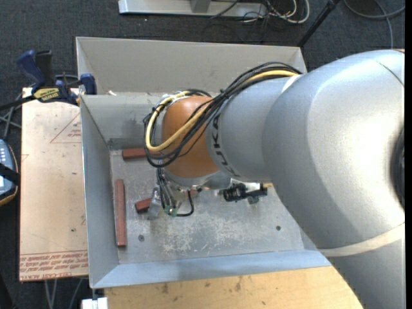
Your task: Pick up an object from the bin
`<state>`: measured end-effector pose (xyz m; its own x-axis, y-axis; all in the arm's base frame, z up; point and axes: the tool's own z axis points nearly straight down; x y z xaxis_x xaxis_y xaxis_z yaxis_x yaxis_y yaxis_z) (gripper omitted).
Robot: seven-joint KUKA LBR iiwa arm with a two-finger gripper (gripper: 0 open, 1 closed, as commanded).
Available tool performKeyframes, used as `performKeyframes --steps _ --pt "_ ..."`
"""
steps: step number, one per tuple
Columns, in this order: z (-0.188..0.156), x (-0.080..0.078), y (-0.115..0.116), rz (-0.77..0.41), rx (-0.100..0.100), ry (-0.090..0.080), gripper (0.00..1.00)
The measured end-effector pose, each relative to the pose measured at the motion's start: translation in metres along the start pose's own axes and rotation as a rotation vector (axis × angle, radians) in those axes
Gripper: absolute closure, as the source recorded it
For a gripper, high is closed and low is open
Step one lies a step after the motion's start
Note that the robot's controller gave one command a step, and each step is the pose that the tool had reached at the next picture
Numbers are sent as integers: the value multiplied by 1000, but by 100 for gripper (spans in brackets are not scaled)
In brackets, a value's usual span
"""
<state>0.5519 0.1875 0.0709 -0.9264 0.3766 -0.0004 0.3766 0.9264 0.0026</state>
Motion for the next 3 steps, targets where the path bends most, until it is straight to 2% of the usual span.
performKeyframes --steps 1,2,3 --pt "0 0 0 0 0 0 100" --pt "0 -8 41 -59 2 -3 100" --pt "-1 10 10 -85 -7 -4 100"
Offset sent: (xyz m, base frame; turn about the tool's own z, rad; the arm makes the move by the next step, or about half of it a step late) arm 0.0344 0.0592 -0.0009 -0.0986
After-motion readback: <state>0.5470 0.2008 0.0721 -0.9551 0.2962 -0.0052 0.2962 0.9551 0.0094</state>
